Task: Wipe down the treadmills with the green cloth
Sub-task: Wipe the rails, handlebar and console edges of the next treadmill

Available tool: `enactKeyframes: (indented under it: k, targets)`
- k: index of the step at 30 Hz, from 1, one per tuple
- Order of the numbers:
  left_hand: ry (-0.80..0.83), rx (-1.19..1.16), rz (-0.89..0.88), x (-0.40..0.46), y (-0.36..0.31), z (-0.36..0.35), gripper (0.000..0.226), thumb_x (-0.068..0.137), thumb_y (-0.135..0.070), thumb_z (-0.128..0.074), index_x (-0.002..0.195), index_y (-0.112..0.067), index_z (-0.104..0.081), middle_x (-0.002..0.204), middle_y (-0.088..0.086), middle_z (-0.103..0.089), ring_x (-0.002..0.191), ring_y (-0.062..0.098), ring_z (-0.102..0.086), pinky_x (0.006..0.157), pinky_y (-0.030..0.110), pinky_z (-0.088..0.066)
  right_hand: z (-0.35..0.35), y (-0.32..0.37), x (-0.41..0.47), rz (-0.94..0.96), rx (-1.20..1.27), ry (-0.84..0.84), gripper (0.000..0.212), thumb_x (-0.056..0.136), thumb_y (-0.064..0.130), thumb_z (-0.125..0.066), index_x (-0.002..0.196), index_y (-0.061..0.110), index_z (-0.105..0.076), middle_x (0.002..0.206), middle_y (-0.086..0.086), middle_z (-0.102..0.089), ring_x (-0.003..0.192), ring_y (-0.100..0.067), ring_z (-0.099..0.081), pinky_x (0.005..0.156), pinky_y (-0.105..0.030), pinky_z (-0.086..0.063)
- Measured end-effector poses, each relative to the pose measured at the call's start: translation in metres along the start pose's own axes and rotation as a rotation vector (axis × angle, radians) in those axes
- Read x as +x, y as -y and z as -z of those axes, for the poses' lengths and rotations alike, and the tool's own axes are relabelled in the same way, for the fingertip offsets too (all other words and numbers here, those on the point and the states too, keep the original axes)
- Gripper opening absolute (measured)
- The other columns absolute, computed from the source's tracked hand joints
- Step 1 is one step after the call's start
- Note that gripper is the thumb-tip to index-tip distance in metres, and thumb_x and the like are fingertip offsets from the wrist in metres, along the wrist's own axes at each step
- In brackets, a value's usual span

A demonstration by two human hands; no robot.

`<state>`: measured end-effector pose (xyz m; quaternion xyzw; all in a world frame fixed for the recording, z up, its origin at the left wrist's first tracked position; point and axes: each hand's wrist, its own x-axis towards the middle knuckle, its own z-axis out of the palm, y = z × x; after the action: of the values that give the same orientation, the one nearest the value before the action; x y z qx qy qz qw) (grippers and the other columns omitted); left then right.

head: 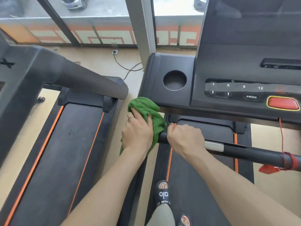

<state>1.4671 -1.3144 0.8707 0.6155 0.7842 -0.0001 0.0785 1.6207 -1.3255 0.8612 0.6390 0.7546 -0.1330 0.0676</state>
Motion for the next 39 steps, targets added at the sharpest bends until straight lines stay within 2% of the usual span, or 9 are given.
enactKeyframes:
  k: [6,13,16,18,22,29,32,34,39]
  targets:
    - [-0.068,-0.164,0.000,0.047,-0.016,-0.005,0.062,0.104,-0.045,-0.031,0.148,-0.001,-0.031,0.124,0.021,-0.056,0.105,0.042,-0.063,0.080,0.049,-0.051,0.000,-0.002,0.000,0.023,-0.010,0.006,0.037,0.093,0.009,-0.034,0.125,0.014,-0.052,0.104,-0.013,-0.068,0.081,-0.037,-0.060,0.063,-0.036,-0.035]
    - [-0.149,0.169,-0.511,-0.037,0.025,-0.017,0.059,0.099,-0.028,-0.041,0.152,-0.003,-0.037,0.163,0.024,-0.023,0.150,0.044,-0.022,0.119,0.054,-0.028,0.009,-0.005,-0.002,0.033,-0.057,0.090,0.035,0.092,0.004,-0.039,0.126,0.007,-0.048,0.113,-0.014,-0.067,0.098,-0.040,-0.064,0.068,-0.038,-0.038]
    - [-0.112,0.128,-0.633,-0.050,0.029,-0.018,0.058,0.096,-0.030,-0.037,0.146,-0.001,-0.048,0.154,0.014,-0.045,0.146,0.031,-0.037,0.120,0.049,-0.028,0.014,-0.009,0.001,0.014,0.048,0.135,0.028,0.096,0.007,-0.040,0.123,0.004,-0.045,0.117,-0.017,-0.065,0.104,-0.041,-0.062,0.070,-0.041,-0.039]
    - [-0.110,0.021,-0.701,-0.036,0.006,-0.020,0.044,0.096,-0.027,-0.041,0.127,-0.004,-0.063,0.128,0.010,-0.064,0.120,0.030,-0.061,0.110,0.042,-0.040,0.017,-0.022,0.002,-0.022,0.053,0.135,0.032,0.096,0.007,-0.043,0.127,0.002,-0.042,0.118,-0.019,-0.063,0.107,-0.040,-0.060,0.070,-0.040,-0.039]
    - [0.092,-0.043,-0.650,-0.019,-0.039,-0.015,0.032,0.094,-0.033,-0.039,0.079,-0.018,-0.063,0.076,0.003,-0.066,0.066,0.028,-0.064,0.057,0.034,-0.042,0.011,-0.052,-0.019,-0.100,-0.110,0.102,0.044,0.094,0.007,-0.041,0.137,0.003,-0.039,0.113,-0.015,-0.066,0.100,-0.037,-0.063,0.073,-0.038,-0.048]
    - [0.695,0.189,-0.493,0.021,-0.072,0.019,0.047,0.105,-0.031,-0.026,0.122,-0.005,-0.061,0.135,0.023,-0.058,0.120,0.037,-0.055,0.093,0.039,-0.041,0.005,-0.056,-0.007,-0.154,0.110,0.067,0.030,0.094,0.012,-0.031,0.112,0.012,-0.055,0.102,-0.015,-0.068,0.090,-0.040,-0.060,0.068,-0.037,-0.035]
    - [0.310,0.181,-0.578,-0.003,-0.060,0.000,0.035,0.100,-0.026,-0.033,0.094,-0.012,-0.064,0.101,0.014,-0.068,0.093,0.037,-0.064,0.068,0.038,-0.040,0.007,-0.057,-0.007,-0.188,0.166,0.021,0.030,0.096,0.015,-0.029,0.100,0.015,-0.058,0.099,-0.014,-0.070,0.088,-0.039,-0.062,0.068,-0.036,-0.035]
    - [0.116,0.028,-0.503,-0.033,-0.044,-0.014,0.031,0.097,-0.029,-0.038,0.088,-0.015,-0.064,0.089,0.008,-0.065,0.083,0.034,-0.062,0.071,0.042,-0.045,0.008,-0.055,-0.011,-0.206,0.213,0.001,0.028,0.096,0.016,-0.028,0.087,0.017,-0.054,0.096,-0.014,-0.071,0.081,-0.038,-0.060,0.068,-0.035,-0.037]
    - [-0.066,-0.162,-0.485,-0.098,-0.023,-0.040,0.051,0.107,-0.029,-0.034,0.147,-0.001,-0.046,0.154,0.014,-0.042,0.146,0.033,-0.035,0.121,0.048,-0.029,0.008,-0.056,-0.017,-0.181,0.198,-0.019,0.030,0.096,0.011,-0.031,0.105,0.013,-0.060,0.096,-0.015,-0.071,0.082,-0.037,-0.063,0.069,-0.035,-0.043]
